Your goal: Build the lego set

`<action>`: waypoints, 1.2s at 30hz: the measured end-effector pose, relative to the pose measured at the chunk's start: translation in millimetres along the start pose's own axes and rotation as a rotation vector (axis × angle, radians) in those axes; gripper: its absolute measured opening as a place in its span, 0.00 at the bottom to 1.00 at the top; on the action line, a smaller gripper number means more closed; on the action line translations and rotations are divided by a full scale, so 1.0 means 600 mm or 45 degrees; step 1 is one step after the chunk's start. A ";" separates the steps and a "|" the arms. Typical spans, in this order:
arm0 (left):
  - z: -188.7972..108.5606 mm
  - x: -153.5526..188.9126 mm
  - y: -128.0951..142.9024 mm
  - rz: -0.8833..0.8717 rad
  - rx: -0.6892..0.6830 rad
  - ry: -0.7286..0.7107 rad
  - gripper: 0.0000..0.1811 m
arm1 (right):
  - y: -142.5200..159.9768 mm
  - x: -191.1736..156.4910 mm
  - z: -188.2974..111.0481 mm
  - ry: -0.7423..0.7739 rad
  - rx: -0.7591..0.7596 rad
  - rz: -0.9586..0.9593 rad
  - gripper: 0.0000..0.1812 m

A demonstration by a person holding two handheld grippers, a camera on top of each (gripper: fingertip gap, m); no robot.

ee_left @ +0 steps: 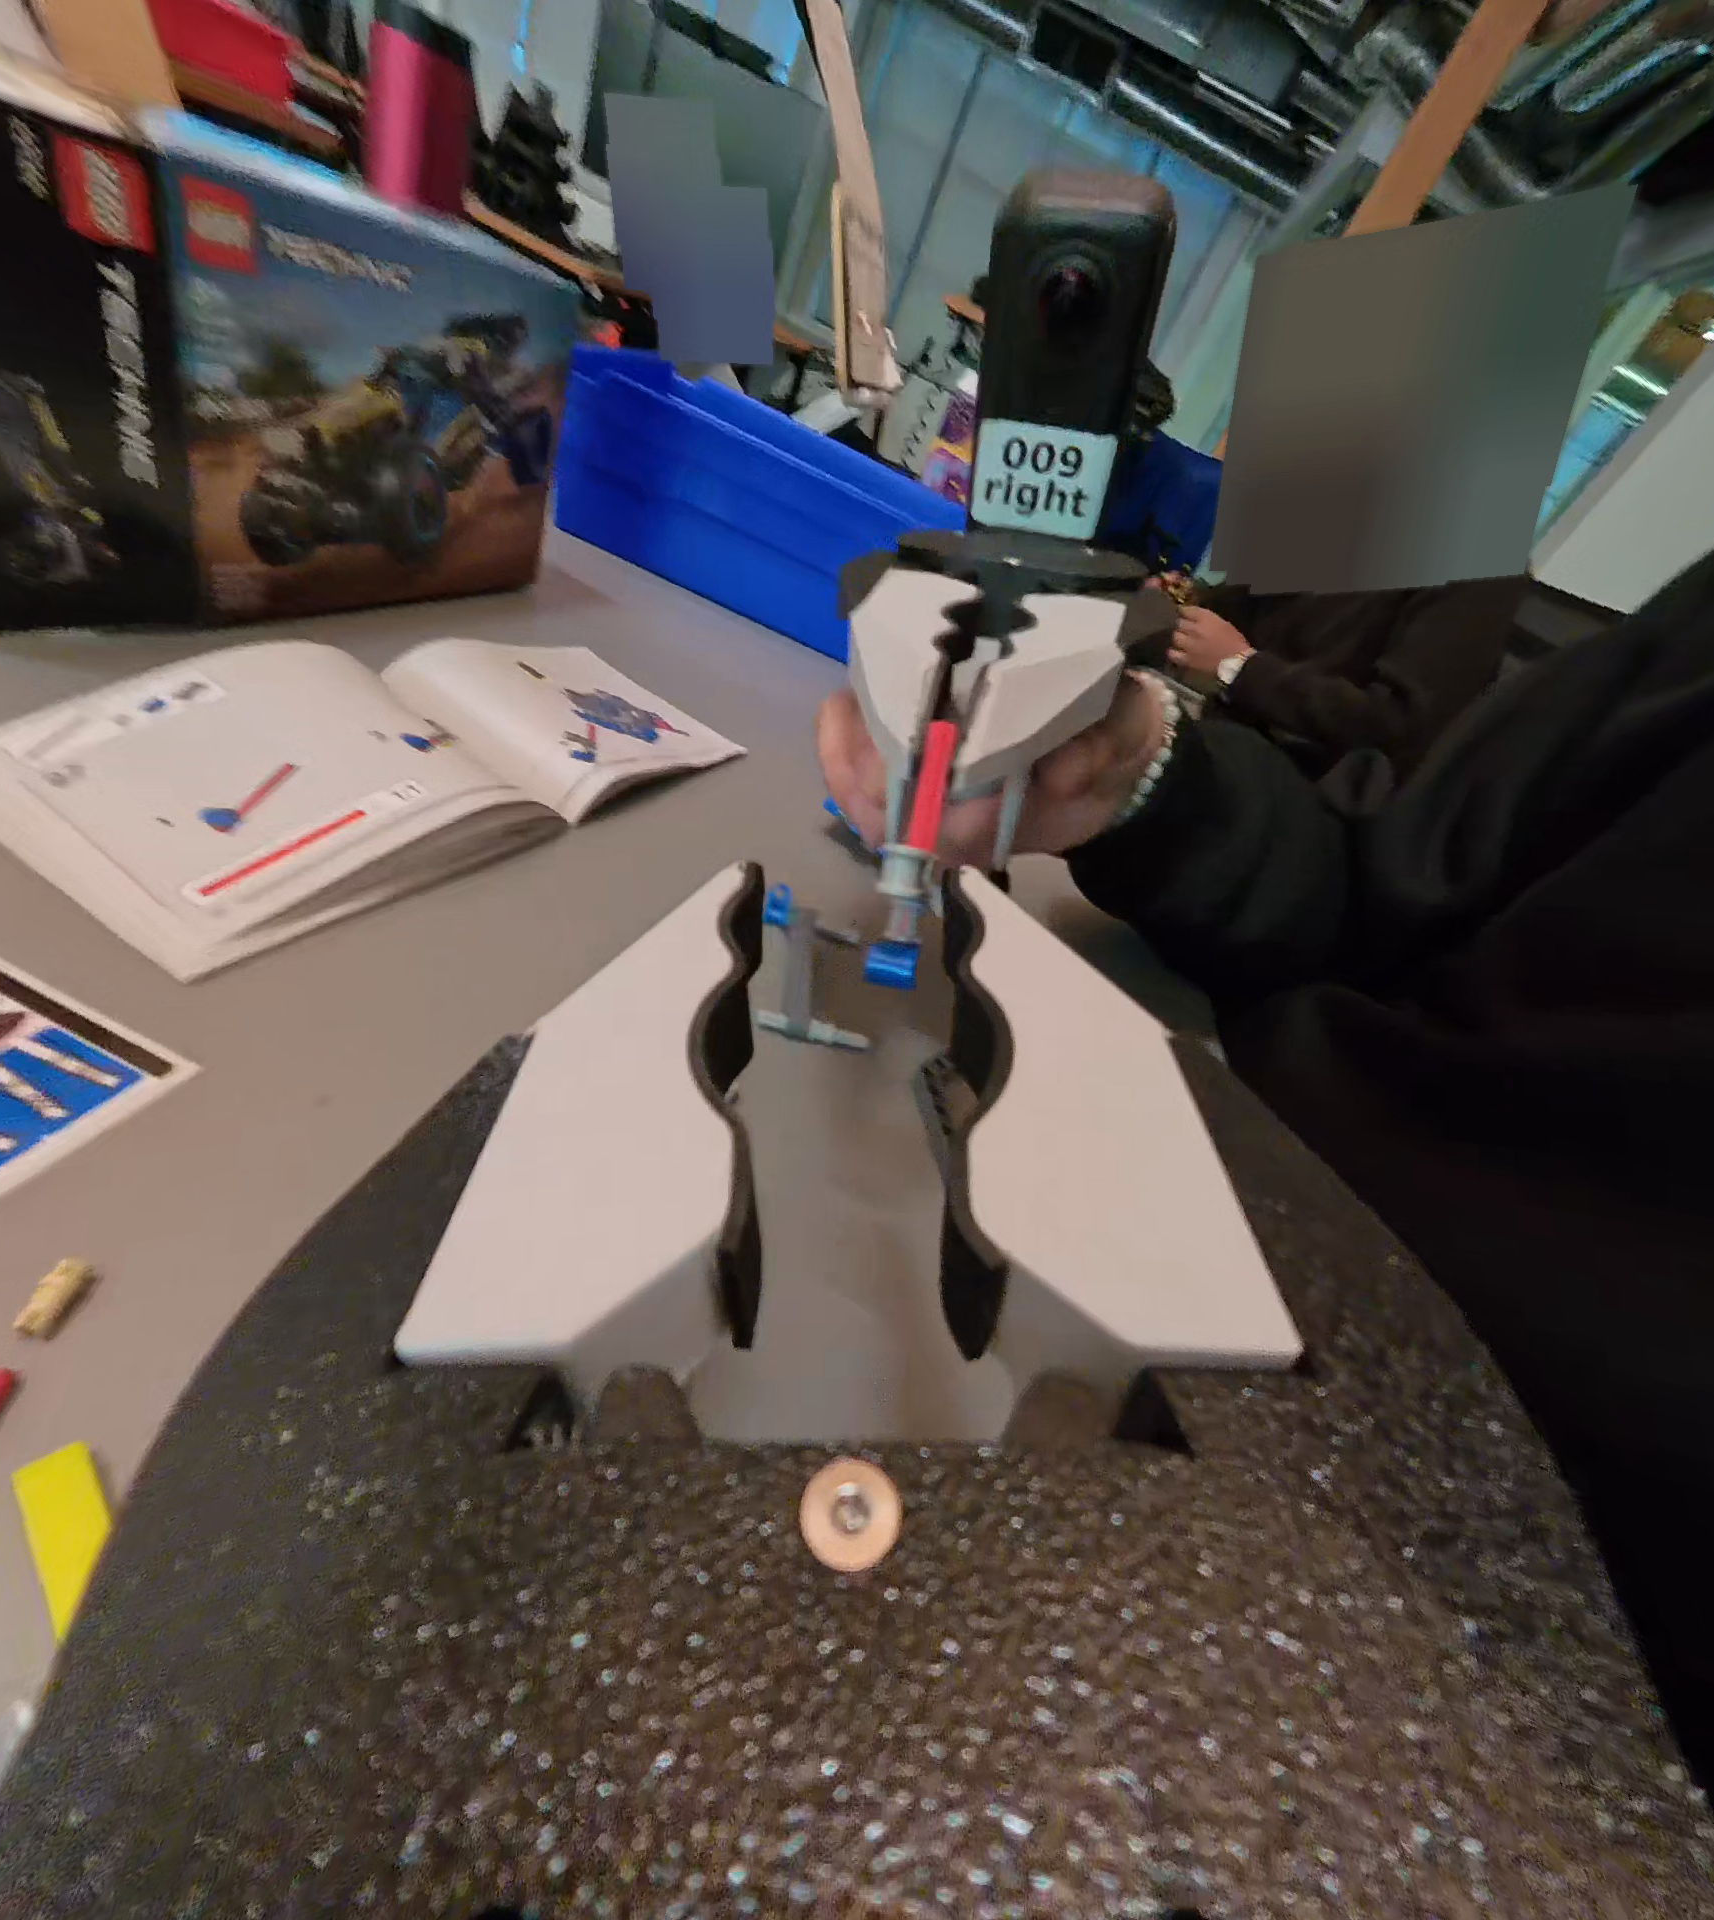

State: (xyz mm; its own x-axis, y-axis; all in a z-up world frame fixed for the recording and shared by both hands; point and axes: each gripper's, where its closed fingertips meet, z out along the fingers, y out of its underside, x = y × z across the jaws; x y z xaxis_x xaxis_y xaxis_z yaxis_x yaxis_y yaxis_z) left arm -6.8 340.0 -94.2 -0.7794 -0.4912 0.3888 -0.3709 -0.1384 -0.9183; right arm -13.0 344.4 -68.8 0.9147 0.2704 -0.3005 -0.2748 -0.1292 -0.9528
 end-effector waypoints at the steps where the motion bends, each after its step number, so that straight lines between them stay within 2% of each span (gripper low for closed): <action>1: 0.000 -0.003 -0.004 0.018 0.024 -0.020 0.18 | -0.003 -0.002 -0.001 -0.013 0.018 0.017 0.01; 5: 0.006 -0.001 0.013 0.010 -0.048 -0.004 0.16 | -0.026 0.014 -0.013 0.044 0.132 0.058 0.01; 10: 0.014 0.009 -0.001 -0.023 0.017 0.042 0.11 | -0.032 0.022 -0.020 0.060 0.194 0.110 0.01; 14: 0.012 0.005 -0.016 -0.045 0.101 0.033 0.07 | -0.029 0.018 -0.016 0.044 0.190 0.113 0.01; 24: 0.014 -0.002 -0.017 0.048 0.124 -0.011 0.03 | -0.029 0.021 -0.016 0.049 0.205 0.118 0.01; 27: -0.006 -0.026 -0.001 0.123 0.003 -0.141 0.02 | 0.004 0.033 -0.024 0.111 0.000 -0.018 0.02; 28: -0.019 -0.038 0.006 0.151 -0.045 -0.202 0.02 | 0.026 0.041 -0.028 0.155 -0.126 -0.087 0.06; 30: -0.044 -0.057 0.018 0.174 -0.124 -0.295 0.02 | 0.075 0.054 -0.036 0.217 -0.411 -0.238 0.05; 33: -0.063 -0.065 0.043 0.135 -0.233 -0.309 0.02 | 0.131 0.084 -0.040 0.341 -0.748 -0.445 0.09; 36: -0.071 -0.064 0.069 0.115 -0.346 -0.288 0.02 | 0.175 0.092 -0.034 0.333 -0.948 -0.495 0.10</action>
State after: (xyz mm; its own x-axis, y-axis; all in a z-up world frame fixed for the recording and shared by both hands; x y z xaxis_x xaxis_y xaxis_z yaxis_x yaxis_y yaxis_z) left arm -14.0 389.6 -144.1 -0.6949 -0.6731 0.2530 -0.4502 0.1328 -0.8830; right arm 15.0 326.2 -184.4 0.9670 0.2092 0.1457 0.2513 -0.6865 -0.6823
